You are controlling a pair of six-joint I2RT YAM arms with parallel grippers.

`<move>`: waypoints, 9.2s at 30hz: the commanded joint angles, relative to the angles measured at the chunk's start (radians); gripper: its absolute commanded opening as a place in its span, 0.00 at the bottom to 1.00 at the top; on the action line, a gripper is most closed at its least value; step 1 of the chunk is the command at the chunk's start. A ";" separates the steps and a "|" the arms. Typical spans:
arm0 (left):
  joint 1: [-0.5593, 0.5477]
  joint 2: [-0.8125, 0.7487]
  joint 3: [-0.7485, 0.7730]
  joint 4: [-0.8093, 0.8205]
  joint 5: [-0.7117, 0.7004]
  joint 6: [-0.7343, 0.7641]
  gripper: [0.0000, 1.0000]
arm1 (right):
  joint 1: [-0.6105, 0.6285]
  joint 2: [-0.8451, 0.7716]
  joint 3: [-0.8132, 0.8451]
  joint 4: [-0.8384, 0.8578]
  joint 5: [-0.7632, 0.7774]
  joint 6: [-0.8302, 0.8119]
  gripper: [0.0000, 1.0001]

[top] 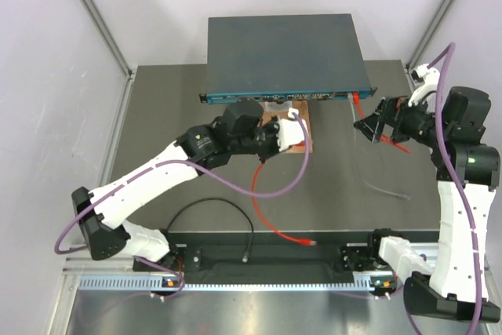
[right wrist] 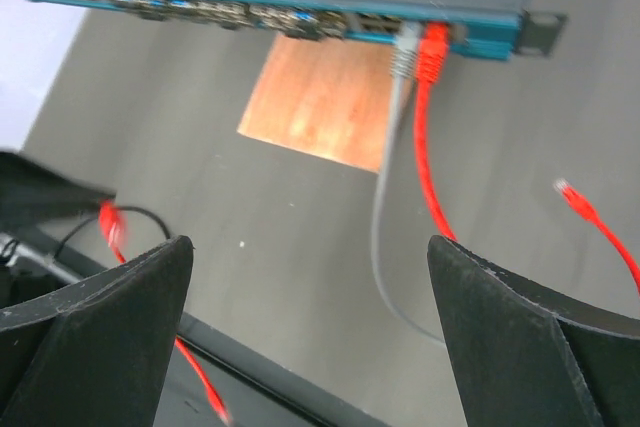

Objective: Insert the plug into the switch port

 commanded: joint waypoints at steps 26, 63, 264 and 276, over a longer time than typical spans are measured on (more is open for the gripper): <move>-0.059 0.175 0.326 -0.013 -0.565 -1.244 0.00 | 0.387 -0.017 -0.192 0.424 -0.118 0.046 0.76; 0.204 -0.141 0.026 0.622 0.188 -1.191 0.73 | 0.421 -0.017 -0.260 0.544 -0.473 0.102 0.00; 0.320 0.013 0.047 0.427 -0.192 -1.323 0.99 | 0.408 0.523 0.441 0.216 0.674 0.041 0.00; 0.339 -0.072 -0.071 0.635 0.163 -1.131 0.99 | 0.408 0.438 0.267 0.233 0.550 0.007 0.11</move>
